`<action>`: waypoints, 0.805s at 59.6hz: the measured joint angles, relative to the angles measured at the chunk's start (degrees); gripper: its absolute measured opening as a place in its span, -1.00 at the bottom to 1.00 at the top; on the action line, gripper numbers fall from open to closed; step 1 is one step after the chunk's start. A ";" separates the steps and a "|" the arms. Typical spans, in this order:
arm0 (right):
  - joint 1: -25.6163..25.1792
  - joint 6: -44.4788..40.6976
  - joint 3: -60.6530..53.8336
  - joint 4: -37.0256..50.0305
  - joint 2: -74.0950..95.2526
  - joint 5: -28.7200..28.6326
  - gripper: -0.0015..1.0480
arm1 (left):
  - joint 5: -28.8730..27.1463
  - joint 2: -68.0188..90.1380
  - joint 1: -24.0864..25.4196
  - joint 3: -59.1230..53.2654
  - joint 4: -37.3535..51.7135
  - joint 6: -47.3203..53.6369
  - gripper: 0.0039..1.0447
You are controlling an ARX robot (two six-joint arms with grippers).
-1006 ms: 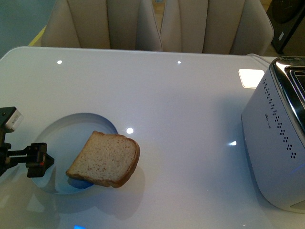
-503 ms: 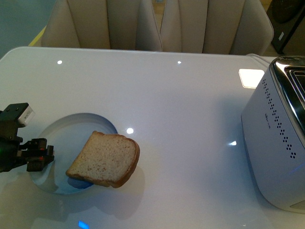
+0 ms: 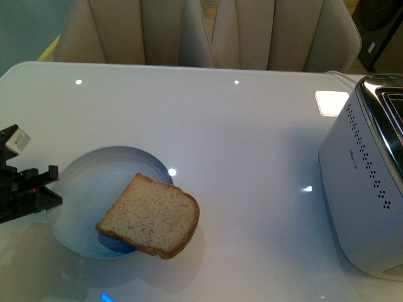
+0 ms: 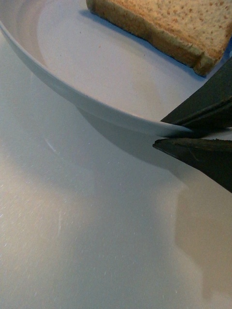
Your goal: Left arm holds plate, right arm toasts bread
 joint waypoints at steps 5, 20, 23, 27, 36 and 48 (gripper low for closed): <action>0.00 0.00 0.00 0.00 0.00 0.00 0.83 | 1.33 -2.23 0.90 -0.31 -0.96 -2.29 -0.94; 0.00 0.00 0.00 0.00 0.00 0.00 0.83 | 3.89 -12.90 -0.02 -2.19 -4.83 -12.13 -0.94; 0.00 0.00 0.00 0.00 0.00 0.00 0.83 | 2.29 -15.69 -1.55 -2.21 -6.60 -14.08 -0.94; 0.00 0.00 0.00 0.00 0.00 0.00 0.83 | 0.17 -20.33 -5.20 -2.12 -9.79 -16.90 -0.94; 0.00 0.00 0.00 0.00 0.00 0.00 0.83 | -2.19 -24.37 -10.71 -0.31 -13.27 -20.68 -0.94; 0.00 0.00 0.00 0.00 0.00 0.00 0.83 | -6.01 -27.32 -19.19 4.83 -17.22 -26.43 -0.94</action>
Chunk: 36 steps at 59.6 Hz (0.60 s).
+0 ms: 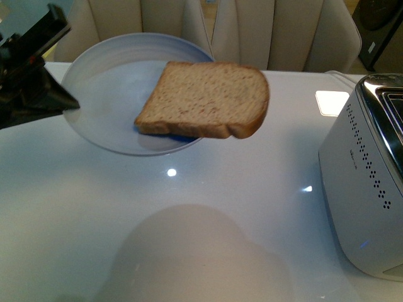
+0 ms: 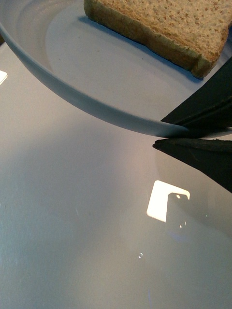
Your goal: Left arm holds plate, right arm toasts bread
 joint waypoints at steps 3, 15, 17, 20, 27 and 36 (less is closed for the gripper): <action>0.00 0.00 0.00 0.00 0.00 0.00 0.83 | -0.92 -0.39 -2.12 1.29 -0.87 -1.57 -0.94; 0.00 0.00 0.00 0.00 0.00 0.00 0.83 | -3.28 -1.60 -8.46 4.70 -3.17 -6.45 -0.94; 0.00 0.00 0.00 0.00 0.00 0.00 0.83 | -3.56 -1.79 -9.60 5.16 -3.43 -7.06 -0.94; 0.00 0.00 0.00 0.00 0.00 0.00 0.83 | -3.65 -2.01 -11.04 5.66 -3.65 -8.24 -0.94; 0.00 0.00 0.00 0.00 0.00 0.00 0.83 | -3.89 -2.56 -13.09 6.05 -3.69 -10.49 -0.94; 0.00 0.00 0.00 0.00 0.00 0.00 0.83 | -4.31 -2.73 -13.40 6.10 -3.69 -11.85 -0.94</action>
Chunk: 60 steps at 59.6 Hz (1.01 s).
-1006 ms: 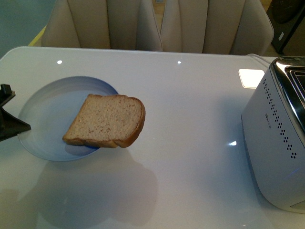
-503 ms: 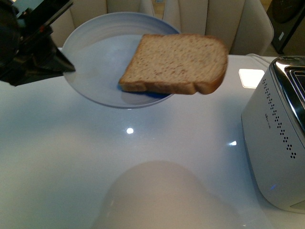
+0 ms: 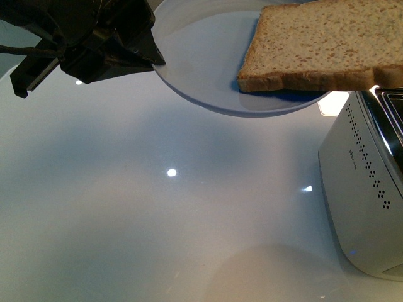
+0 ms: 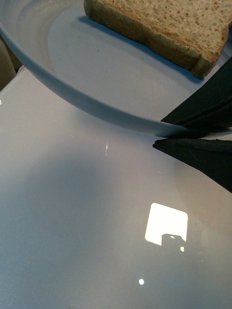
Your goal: Left arm holds plate, right arm toasts bread
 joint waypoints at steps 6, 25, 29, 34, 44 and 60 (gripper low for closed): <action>0.00 0.00 0.00 0.00 0.00 0.00 0.83 | -0.02 -0.02 0.00 0.00 0.00 -0.13 -0.94; 0.00 0.00 0.00 0.00 0.00 0.00 0.83 | 0.00 -0.02 0.00 0.00 0.00 -0.26 -0.94; 0.00 0.00 0.00 0.00 0.00 0.00 0.83 | -0.02 -0.02 0.00 0.00 0.00 -0.26 -0.94; 0.09 -0.02 0.09 -0.31 0.20 0.17 0.83 | -0.02 -0.02 0.00 0.00 0.00 -0.26 -0.94; 6.56 -0.11 4.22 -13.00 9.07 12.70 0.83 | 0.04 -0.02 0.00 0.02 0.00 -0.28 -0.94; 6.75 5.77 12.57 -5.55 22.40 10.43 0.83 | -0.15 -0.02 0.00 0.02 0.00 -0.28 -0.94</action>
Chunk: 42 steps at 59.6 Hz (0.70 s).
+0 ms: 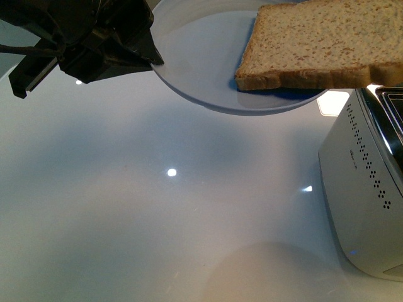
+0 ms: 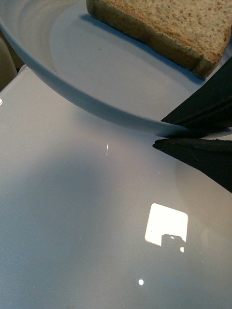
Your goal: Left arm holds plate, right arm toasts bread
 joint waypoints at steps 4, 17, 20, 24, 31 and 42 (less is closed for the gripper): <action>-0.09 3.93 2.16 2.12 5.16 -2.49 0.83 | -0.04 0.00 0.00 0.00 0.00 0.00 -0.94; 4.09 14.86 7.98 11.89 23.08 -5.38 0.83 | -0.02 0.00 0.00 0.00 0.00 0.00 -0.94; 4.74 17.00 9.07 12.92 26.18 -5.84 0.83 | -0.02 0.00 0.00 0.00 0.00 0.00 -0.94; 5.70 20.20 10.93 14.29 30.91 -7.13 0.83 | 0.00 0.00 0.00 0.00 0.00 0.00 -0.94; 6.86 25.59 13.03 15.80 36.79 -10.34 0.83 | -0.02 0.00 0.00 0.00 0.00 0.00 -0.94; 7.54 32.83 14.97 17.46 42.82 -12.57 0.83 | 0.00 0.00 0.00 0.00 0.00 0.00 -0.94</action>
